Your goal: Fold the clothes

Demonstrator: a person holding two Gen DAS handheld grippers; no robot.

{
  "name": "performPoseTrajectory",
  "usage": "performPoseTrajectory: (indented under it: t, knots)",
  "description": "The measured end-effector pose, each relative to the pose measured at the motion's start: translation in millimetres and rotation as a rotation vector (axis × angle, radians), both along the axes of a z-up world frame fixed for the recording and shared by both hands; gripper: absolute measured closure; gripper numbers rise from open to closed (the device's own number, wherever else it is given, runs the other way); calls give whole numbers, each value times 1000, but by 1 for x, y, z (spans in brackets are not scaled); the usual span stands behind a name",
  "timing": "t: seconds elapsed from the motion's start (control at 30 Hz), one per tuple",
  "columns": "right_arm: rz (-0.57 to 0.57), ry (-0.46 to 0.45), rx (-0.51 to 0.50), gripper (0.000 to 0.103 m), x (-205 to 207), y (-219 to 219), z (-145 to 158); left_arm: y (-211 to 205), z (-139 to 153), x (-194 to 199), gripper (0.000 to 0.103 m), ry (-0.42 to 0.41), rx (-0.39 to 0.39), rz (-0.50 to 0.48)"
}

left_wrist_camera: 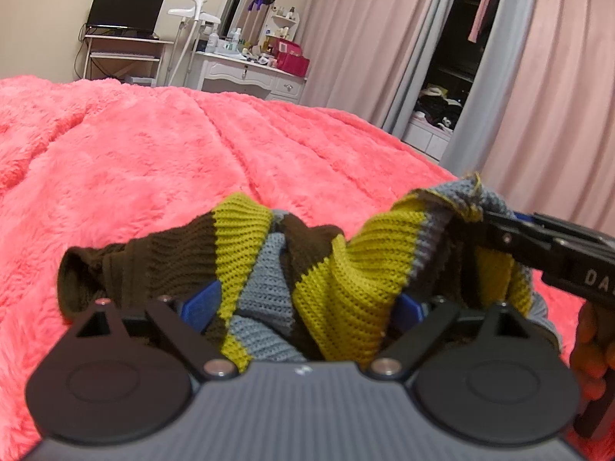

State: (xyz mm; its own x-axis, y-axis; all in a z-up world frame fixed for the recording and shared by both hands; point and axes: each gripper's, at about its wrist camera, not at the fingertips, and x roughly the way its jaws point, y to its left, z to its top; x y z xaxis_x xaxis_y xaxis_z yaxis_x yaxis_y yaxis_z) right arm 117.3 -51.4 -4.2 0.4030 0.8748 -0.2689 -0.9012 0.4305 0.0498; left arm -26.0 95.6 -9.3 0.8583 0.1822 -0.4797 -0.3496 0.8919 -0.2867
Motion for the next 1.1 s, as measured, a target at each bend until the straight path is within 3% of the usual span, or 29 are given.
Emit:
performPoseTrajectory:
  t: [0.23, 0.37, 0.5, 0.63, 0.7, 0.73, 0.83, 0.9, 1.0, 1.1]
  knots:
    - [-93, -79, 36, 74, -1, -10, 6, 9, 1, -5, 10, -30, -51, 33]
    - [-128, -71, 48, 74, 4, -13, 7, 9, 6, -8, 10, -53, -21, 58]
    - [102, 27, 94, 72, 3, -16, 12, 11, 10, -11, 10, -61, 15, 100]
    - [458, 1, -36, 74, -35, -1, 4, 26, 15, -21, 10, -92, -1, 205]
    - [498, -28, -95, 74, -47, 3, 1, 39, 21, -30, 10, -121, -23, 263]
    - [481, -71, -133, 74, -54, 5, -2, 41, 23, -31, 10, -123, -25, 270]
    - [265, -261, -287, 74, -69, 8, -10, 46, 27, -32, 10, -117, -18, 287]
    - [165, -309, -338, 74, -68, 8, -13, 44, 30, -30, 9, -105, 0, 274]
    - [89, -253, -394, 75, -51, 14, -21, 33, 31, -23, 9, -86, 40, 221]
    - [-3, -278, -381, 74, -41, 12, -22, 23, 34, -18, 9, -67, 82, 175]
